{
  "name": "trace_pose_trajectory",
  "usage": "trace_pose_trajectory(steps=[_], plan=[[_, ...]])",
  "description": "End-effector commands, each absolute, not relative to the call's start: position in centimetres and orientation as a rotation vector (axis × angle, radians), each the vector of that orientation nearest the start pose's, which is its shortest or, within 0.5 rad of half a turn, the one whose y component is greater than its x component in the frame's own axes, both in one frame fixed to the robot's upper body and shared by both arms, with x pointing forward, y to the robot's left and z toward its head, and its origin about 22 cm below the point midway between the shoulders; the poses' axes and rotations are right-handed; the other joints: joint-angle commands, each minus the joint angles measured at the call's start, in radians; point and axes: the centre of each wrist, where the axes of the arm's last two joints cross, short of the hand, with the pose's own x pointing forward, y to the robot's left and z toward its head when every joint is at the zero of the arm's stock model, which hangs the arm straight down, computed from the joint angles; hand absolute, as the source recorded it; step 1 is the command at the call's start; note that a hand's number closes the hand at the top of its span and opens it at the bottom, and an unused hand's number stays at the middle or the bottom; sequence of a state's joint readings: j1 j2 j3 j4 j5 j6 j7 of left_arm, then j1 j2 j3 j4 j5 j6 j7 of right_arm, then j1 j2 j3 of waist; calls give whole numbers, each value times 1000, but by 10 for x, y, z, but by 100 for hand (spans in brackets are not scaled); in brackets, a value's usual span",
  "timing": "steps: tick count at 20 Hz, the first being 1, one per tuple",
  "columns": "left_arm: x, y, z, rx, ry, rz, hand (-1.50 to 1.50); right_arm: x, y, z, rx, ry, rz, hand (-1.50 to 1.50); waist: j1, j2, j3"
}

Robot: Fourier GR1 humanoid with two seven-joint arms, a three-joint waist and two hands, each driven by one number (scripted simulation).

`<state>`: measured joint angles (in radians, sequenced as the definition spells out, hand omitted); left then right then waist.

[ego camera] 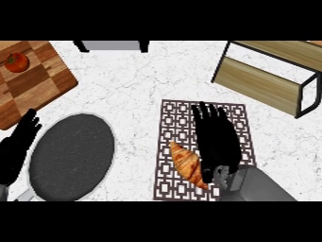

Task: Pick the cupcake from the placemat and place it in the tiered shelf

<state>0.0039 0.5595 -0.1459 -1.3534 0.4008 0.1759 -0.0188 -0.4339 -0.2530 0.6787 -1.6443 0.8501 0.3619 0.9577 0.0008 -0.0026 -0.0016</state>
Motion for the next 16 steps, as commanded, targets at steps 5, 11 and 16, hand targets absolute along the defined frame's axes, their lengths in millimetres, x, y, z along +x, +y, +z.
trace_pose_trajectory(steps=[5, 11, 16], plan=[[230, 363, -10, 242, -1325, -27, 0, 259, -87, 64, -1045, -834, 1384, -150, 1, 3, 1], [225, 349, 7, 274, -1343, -43, 0, 290, -123, 66, -1064, -812, 1357, -150, 5, 2, 2], [240, 348, -8, 267, -1342, -53, 0, 286, -125, 34, -1069, -845, 1356, -150, 2, 3, 2]])
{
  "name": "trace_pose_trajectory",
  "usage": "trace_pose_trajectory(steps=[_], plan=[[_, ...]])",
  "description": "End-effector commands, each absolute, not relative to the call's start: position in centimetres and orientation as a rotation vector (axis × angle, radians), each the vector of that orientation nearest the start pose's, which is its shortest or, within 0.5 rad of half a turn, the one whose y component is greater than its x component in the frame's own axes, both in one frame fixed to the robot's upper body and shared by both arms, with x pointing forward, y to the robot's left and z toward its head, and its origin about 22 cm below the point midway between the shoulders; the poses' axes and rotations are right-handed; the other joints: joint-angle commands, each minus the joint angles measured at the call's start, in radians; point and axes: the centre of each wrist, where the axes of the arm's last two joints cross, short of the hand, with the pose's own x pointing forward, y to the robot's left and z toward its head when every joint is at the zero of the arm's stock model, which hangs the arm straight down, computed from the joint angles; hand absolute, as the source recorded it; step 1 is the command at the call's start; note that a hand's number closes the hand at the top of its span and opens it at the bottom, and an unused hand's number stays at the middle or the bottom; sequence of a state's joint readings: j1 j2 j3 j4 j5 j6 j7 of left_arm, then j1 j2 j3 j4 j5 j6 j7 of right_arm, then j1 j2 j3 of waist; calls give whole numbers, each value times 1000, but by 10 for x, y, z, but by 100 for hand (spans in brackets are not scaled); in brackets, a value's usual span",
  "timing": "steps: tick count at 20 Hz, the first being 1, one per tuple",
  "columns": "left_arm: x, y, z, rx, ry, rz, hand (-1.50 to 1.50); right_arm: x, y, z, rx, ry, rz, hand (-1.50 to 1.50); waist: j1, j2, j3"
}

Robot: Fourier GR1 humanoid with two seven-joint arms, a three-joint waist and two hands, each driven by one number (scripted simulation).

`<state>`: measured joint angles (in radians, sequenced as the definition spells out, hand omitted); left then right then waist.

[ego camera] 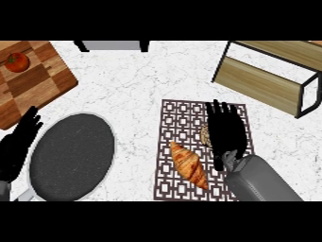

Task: Pick the cupcake from the placemat and place it in the tiered shelf

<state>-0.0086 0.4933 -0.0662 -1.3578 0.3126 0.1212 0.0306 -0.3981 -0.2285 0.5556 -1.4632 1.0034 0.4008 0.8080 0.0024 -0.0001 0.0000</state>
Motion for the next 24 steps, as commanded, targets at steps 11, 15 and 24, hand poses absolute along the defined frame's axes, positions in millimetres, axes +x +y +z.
trace_pose_trajectory(steps=[11, 15, 24], plan=[[234, 350, 3, 282, -1335, -43, 0, 309, -143, 4, -1025, -830, 1388, -150, 2, 0, 0], [231, 342, -3, 236, -1344, -50, 0, 316, -126, -6, -1013, -819, 1355, 150, 3, 0, 0], [242, 348, -3, 267, -1333, -32, 0, 313, -150, -10, -1022, -871, 1437, 150, -1, 1, 0]])
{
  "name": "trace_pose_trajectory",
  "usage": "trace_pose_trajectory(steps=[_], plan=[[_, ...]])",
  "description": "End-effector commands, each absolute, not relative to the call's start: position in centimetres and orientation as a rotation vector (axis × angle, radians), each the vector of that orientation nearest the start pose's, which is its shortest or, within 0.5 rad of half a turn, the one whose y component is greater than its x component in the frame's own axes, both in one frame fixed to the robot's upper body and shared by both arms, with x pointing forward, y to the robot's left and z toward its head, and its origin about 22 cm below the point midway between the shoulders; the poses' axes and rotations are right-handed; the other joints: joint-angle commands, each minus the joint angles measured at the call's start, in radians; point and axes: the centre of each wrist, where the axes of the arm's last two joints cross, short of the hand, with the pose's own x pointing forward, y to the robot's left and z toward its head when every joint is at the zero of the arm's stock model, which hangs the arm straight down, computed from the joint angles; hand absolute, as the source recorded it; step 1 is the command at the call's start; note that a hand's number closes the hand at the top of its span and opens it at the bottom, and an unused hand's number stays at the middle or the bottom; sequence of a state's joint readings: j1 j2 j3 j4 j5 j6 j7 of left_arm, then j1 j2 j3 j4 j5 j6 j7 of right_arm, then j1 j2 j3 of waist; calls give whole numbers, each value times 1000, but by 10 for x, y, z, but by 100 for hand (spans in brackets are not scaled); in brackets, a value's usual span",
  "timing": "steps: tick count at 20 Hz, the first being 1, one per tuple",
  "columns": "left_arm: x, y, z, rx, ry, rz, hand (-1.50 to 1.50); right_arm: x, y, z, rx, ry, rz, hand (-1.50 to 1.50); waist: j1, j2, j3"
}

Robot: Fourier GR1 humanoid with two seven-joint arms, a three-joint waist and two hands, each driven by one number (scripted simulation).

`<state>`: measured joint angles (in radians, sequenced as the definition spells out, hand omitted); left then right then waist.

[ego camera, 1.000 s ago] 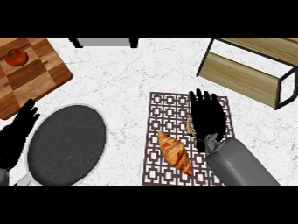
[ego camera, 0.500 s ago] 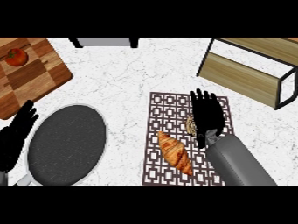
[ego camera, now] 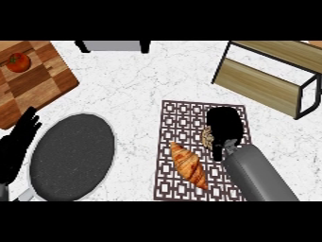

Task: Pick the cupcake from the placemat and place it in the tiered shelf

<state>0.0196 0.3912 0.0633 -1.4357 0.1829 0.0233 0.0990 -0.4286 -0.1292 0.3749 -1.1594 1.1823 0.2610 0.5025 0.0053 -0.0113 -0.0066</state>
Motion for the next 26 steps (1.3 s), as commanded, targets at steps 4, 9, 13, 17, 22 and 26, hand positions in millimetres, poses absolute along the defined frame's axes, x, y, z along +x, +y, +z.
trace_pose_trajectory(steps=[4, 9, 13, 17, 22, 26], plan=[[246, 340, 6, 262, -1325, -41, 0, 329, -151, 0, -1089, -941, 1425, 150, -1, 12, 7], [230, 346, -6, 255, -1315, -38, 0, 313, -140, 23, -1115, -1061, 1307, 150, -4, 11, 7], [227, 339, -10, 278, -1351, -46, 0, 328, -147, 45, -1063, -1075, 1079, 150, -2, 11, 7], [229, 352, 1, 255, -1318, -37, 0, 336, -150, 81, -1076, -1152, 971, 150, -2, 10, 7], [228, 356, -4, 280, -1322, -25, 0, 298, -157, 147, -1069, -1220, 855, 150, -22, 3, 6], [239, 369, 7, 279, -1326, -22, 0, 283, -161, 187, -959, -1327, 684, 150, -27, 3, 6]])
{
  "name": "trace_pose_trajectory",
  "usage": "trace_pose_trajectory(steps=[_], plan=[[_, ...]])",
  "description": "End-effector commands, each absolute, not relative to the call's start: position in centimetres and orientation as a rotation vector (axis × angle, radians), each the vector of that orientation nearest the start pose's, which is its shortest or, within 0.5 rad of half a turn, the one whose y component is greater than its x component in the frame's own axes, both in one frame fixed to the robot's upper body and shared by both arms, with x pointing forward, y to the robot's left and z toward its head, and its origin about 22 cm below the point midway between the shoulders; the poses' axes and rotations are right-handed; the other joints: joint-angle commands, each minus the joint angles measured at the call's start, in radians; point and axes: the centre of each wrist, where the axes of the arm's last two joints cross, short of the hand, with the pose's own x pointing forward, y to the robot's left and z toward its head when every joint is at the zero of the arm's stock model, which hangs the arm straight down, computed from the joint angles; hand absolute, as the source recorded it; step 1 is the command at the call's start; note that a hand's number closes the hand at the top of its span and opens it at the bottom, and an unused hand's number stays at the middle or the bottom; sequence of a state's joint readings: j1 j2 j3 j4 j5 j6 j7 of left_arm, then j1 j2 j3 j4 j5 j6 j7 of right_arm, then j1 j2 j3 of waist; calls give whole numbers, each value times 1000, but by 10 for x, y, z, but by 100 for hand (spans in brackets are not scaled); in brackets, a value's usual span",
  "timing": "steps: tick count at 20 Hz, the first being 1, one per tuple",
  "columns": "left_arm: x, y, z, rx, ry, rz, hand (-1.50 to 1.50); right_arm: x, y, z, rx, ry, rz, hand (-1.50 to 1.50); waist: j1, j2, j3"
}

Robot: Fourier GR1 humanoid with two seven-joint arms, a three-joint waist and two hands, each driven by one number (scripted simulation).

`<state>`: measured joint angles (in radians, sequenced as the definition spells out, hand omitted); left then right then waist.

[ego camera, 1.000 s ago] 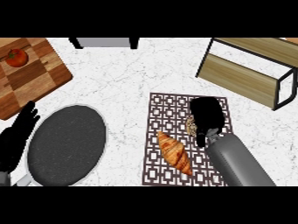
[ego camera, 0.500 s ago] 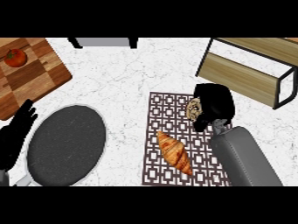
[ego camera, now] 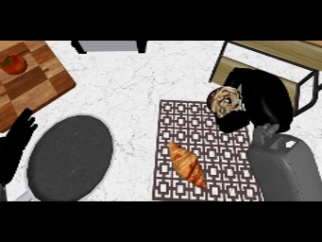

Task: Pick the cupcake from the placemat and place it in the tiered shelf

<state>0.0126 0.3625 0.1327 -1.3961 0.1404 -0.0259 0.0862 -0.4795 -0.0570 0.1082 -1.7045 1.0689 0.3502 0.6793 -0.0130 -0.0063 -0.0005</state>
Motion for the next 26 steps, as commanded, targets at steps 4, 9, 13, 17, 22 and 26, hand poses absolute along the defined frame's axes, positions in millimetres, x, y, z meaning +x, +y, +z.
trace_pose_trajectory(steps=[4, 9, 13, 17, 22, 26], plan=[[223, 357, -4, 267, -1305, -45, 0, 266, -173, 221, -918, -1399, 528, 150, 9, 1, 0], [239, 354, 0, 266, -1334, -31, 0, 231, -196, 260, -979, -1469, 446, 150, 4, 3, 0], [240, 370, 12, 261, -1324, -54, 0, 214, -186, 282, -985, -1492, 410, 150, 9, 3, 0], [225, 358, -2, 255, -1326, -43, 0, 227, -193, 313, -1065, -1522, 333, 150, 15, 2, 0], [246, 342, -3, 252, -1343, -33, 0, 252, -206, 335, -1250, -1428, 395, 150, 8, 5, -1], [233, 333, 9, 254, -1341, -40, 0, 266, -210, 354, -1273, -1408, 381, 150, 20, 3, 0]])
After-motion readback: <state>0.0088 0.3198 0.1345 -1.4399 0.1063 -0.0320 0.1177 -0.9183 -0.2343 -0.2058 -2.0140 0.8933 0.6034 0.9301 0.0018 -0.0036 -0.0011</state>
